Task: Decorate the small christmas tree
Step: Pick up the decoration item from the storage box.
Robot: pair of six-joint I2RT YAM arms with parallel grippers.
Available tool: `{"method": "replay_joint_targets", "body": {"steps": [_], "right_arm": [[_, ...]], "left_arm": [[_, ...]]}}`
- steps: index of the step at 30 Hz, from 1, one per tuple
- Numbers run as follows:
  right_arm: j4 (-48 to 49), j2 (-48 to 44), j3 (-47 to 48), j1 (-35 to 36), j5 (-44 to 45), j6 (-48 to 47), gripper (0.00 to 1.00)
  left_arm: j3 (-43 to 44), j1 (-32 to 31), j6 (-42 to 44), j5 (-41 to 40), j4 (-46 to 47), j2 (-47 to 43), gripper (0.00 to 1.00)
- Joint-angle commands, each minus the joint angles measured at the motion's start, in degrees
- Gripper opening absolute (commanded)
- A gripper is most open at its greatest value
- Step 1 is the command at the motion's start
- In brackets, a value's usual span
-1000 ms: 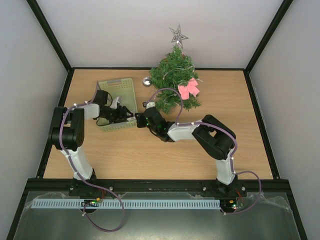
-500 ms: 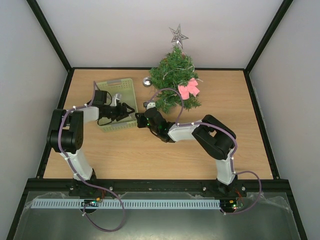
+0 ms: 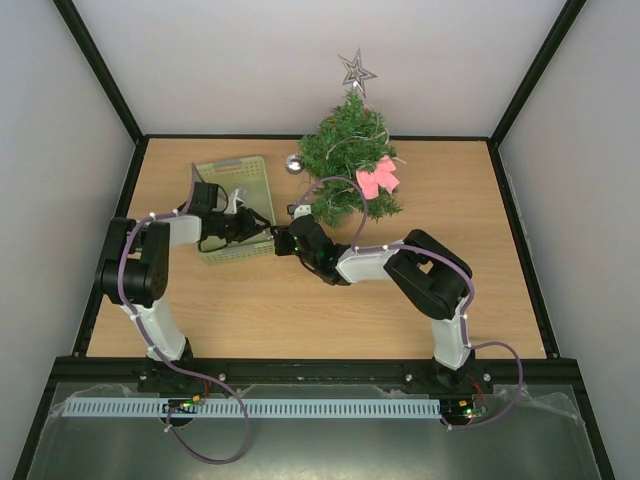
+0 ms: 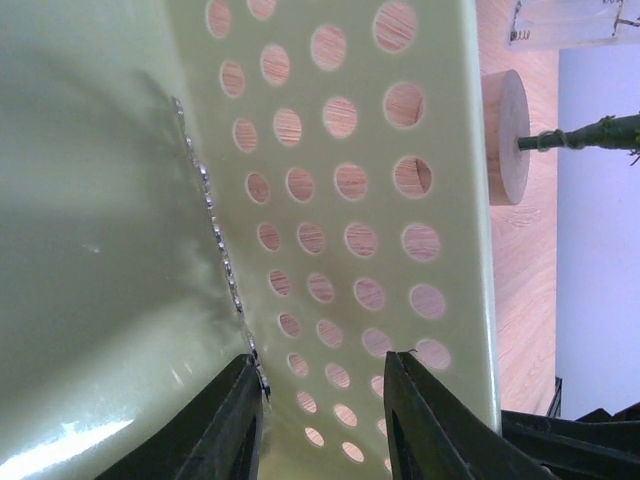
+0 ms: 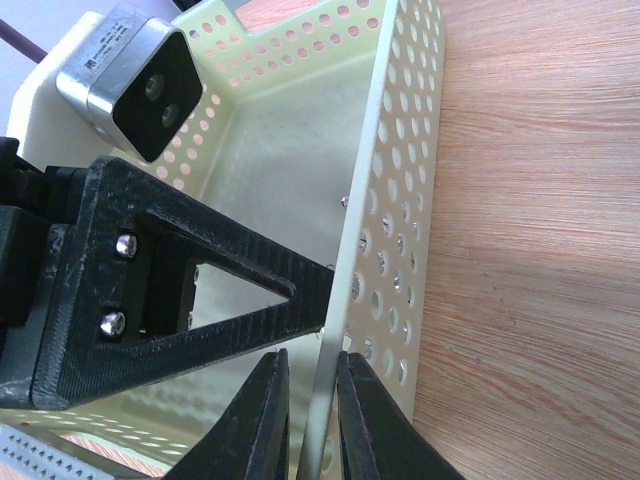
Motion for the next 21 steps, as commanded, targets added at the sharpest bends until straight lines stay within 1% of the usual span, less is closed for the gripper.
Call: {"method": "replay_joint_targets", "body": {"steps": [1,7,12,17,21], "right_arm": [[-1.77,1.41,-1.44,0.25,1.16,-0.69,0.12],[-1.81,1.19,-1.66,0.22,1.28,-0.73,0.12],[-2.6,0.29,-1.65,0.25,1.64,-3.17,0.12],[-4.58,-2.9,-1.4,0.25,0.98,-5.94,0.13],[-6.56,-6.87,-1.75,0.21,-1.43,-9.15,0.18]], "left_arm": [[-0.69,-0.45,0.74,-0.86,0.84,1.06,0.33],[-0.52,-0.46,2.13,-2.77,-0.5,1.88,0.2],[0.89,-0.46,5.73,-6.46,-5.32,0.14,0.03],[3.16,-0.46,10.59,-11.94,-12.63,-4.09,0.02],[4.29,-0.46,13.73,-16.12,-17.34,-8.83,0.02]]}}
